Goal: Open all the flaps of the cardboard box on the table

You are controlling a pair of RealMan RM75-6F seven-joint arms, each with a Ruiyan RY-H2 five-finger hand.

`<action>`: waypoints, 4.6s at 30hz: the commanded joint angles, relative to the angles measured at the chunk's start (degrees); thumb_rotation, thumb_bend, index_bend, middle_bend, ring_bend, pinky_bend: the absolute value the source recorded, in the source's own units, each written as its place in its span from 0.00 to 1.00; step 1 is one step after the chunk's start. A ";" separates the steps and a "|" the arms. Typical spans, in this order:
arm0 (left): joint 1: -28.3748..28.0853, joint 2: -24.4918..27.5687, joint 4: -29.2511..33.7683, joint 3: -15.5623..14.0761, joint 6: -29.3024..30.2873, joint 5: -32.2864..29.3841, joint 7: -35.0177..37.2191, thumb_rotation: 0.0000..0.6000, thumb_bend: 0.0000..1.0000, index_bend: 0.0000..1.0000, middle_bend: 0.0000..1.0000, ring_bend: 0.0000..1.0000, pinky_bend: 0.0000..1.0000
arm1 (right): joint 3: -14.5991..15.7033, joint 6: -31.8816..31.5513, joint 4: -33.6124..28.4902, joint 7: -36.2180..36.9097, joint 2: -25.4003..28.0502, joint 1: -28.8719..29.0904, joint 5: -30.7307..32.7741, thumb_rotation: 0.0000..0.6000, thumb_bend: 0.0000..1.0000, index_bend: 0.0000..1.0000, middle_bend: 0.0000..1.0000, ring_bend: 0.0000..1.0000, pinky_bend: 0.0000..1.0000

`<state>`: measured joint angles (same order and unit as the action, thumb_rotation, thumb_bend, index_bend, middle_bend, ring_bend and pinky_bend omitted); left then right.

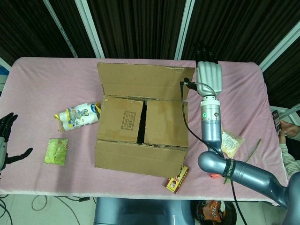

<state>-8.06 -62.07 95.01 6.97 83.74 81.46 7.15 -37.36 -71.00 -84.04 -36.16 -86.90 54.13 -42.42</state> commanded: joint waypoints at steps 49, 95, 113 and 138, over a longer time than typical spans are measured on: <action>-9.26 10.09 10.35 0.76 -10.64 5.36 -11.20 1.00 0.22 0.00 0.02 0.00 0.04 | 33.09 -20.31 -11.10 23.78 19.18 -42.31 -31.05 0.80 0.24 0.00 0.00 0.00 0.21; -66.73 -5.28 -8.16 9.13 -70.01 -3.97 -9.39 1.00 0.92 0.23 0.42 0.31 0.34 | 28.54 -17.05 -4.12 30.49 14.92 -44.12 -33.32 0.95 0.24 0.00 0.00 0.00 0.21; -69.15 -6.31 -9.61 5.49 -72.24 -4.33 -8.52 1.00 1.00 0.28 0.48 0.34 0.36 | 27.67 -16.14 -4.29 31.37 15.13 -44.54 -33.24 0.97 0.24 0.00 0.00 0.00 0.21; -71.58 -2.93 -9.20 4.86 -72.02 -3.63 -7.33 1.00 1.00 0.40 0.66 0.60 0.57 | 26.73 -15.47 -3.90 31.94 14.94 -44.92 -33.26 1.00 0.24 0.00 0.00 0.00 0.21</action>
<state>-79.55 -65.40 85.62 11.73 11.69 77.80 -0.38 -10.63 -86.46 -87.94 -4.22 -71.96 9.22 -75.68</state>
